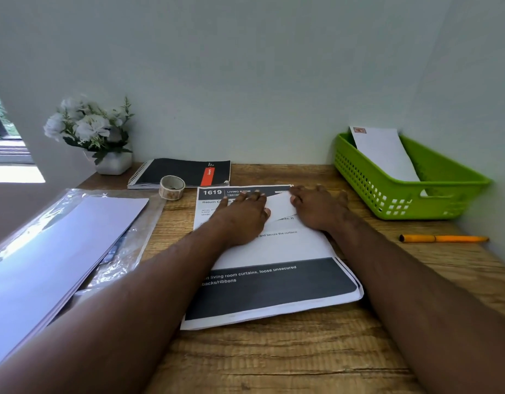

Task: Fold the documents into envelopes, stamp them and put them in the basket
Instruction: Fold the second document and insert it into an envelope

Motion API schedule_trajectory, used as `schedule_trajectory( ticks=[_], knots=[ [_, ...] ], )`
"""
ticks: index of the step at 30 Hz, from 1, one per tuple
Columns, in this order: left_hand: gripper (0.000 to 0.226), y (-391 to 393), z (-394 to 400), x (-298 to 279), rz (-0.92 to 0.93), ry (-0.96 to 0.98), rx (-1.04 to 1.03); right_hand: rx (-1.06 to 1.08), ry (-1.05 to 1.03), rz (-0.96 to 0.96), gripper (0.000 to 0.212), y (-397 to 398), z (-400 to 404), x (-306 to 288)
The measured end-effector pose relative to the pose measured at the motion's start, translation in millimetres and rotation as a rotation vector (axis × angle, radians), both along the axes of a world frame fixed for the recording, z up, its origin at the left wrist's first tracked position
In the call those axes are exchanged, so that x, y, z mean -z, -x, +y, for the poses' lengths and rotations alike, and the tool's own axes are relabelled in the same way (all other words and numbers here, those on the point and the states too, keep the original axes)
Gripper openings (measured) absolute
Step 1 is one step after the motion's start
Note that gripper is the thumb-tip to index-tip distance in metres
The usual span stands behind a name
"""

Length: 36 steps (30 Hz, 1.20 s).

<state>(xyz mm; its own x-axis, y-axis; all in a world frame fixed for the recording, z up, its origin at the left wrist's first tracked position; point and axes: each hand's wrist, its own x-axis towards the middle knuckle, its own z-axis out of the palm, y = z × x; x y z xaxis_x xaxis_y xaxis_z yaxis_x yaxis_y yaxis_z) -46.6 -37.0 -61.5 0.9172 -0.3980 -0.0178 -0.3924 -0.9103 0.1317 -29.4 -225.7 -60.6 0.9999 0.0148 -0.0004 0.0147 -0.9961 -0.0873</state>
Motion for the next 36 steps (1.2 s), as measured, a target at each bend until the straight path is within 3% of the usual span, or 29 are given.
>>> schedule_trajectory(
  ticks=[5, 9, 21, 26, 31, 33, 36],
  knots=[
    [0.052, 2.9, 10.1, -10.0, 0.043, -0.092, -0.023, 0.033, -0.016, -0.028, 0.059, -4.8, -7.1, 6.0],
    [0.053, -1.0, 18.2, -17.3, 0.059, -0.172, -0.088, 0.088, -0.008, -0.021, 0.052, -0.7, -4.6, 2.9],
    [0.053, 3.5, 14.3, -22.8, -0.020, -0.392, -0.200, 0.126, 0.038, -0.011, 0.058, 3.7, 0.2, -2.5],
    [0.053, 12.2, 36.1, -15.2, 0.034, -0.093, -0.193, 0.056, 0.050, 0.005, 0.074, 1.4, -5.4, -2.5],
    [0.047, 31.3, 48.7, -36.4, -0.302, 0.282, -0.230, -0.170, 0.036, -0.261, 0.059, 43.8, 31.2, -32.4],
    [0.040, 44.3, 58.3, -57.0, -0.359, 0.409, -0.238, -0.283, -0.072, -0.179, 0.058, 66.2, 58.9, -42.8],
    [0.028, 68.3, 88.0, -70.1, -0.381, 0.422, -0.276, -0.466, -0.094, 0.071, 0.058, 96.2, 96.3, -51.4]
  ],
)
